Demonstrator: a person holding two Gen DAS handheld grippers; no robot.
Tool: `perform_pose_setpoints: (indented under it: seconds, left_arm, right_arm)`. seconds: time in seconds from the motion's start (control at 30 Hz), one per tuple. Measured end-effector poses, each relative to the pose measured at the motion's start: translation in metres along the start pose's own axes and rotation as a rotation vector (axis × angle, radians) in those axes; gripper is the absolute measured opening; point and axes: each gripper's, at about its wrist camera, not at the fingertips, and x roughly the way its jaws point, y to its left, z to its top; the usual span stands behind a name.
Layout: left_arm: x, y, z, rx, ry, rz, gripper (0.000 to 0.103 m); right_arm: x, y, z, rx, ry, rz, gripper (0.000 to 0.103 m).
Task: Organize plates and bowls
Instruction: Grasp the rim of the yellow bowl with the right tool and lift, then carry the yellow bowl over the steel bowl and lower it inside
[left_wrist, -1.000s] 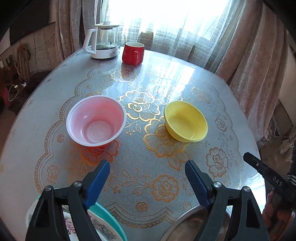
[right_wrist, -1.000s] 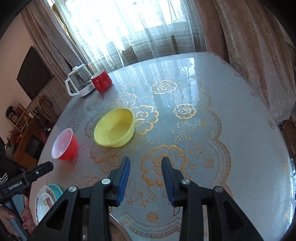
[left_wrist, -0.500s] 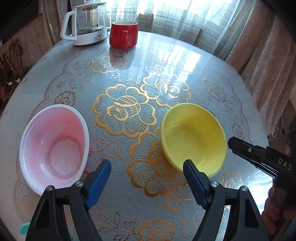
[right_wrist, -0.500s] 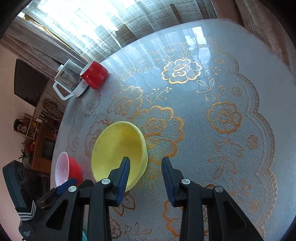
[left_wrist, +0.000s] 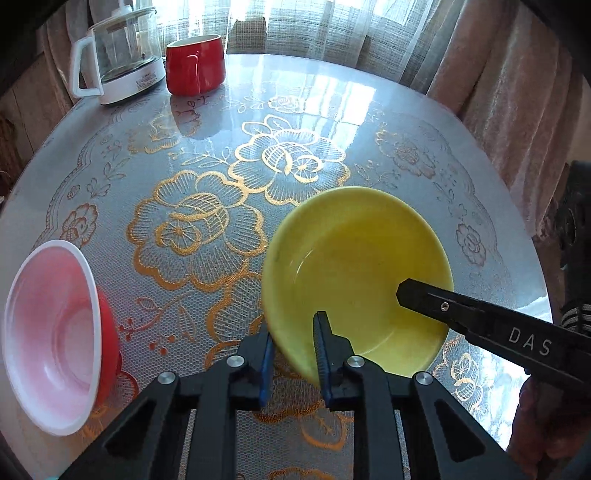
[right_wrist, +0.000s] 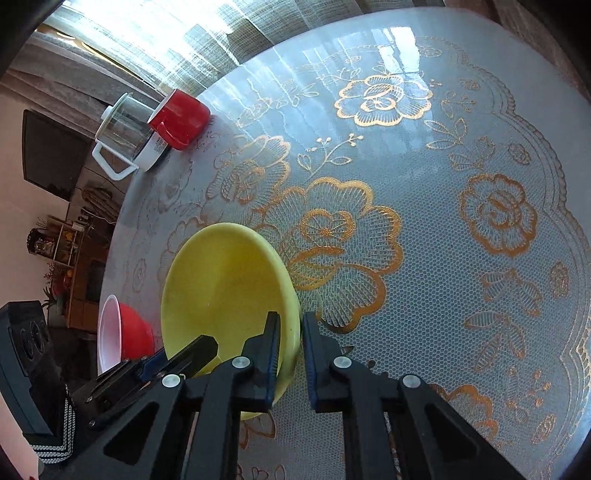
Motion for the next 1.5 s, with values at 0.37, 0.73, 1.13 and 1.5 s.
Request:
perform_pose_setpoints:
  seconds: [0.37, 0.73, 1.13, 1.5]
  left_arm:
    - [-0.039, -0.010, -0.019, 0.054, -0.088, 0.037, 0.018]
    - [-0.093, -0.019, -0.056, 0.089, -0.176, 0.035, 0.018]
    - [-0.139, -0.021, -0.107, 0.083, -0.241, 0.003, 0.018]
    - [-0.170, -0.026, -0.162, 0.101, -0.318, -0.019, 0.018]
  right_arm:
    - [-0.031, 0.007, -0.017, -0.018, -0.024, -0.003, 0.010]
    - [-0.079, 0.018, -0.057, -0.034, -0.074, 0.029, 0.010]
    - [-0.138, 0.028, -0.125, -0.053, -0.185, 0.071, 0.012]
    - [-0.163, 0.027, -0.195, -0.025, -0.284, 0.100, 0.012]
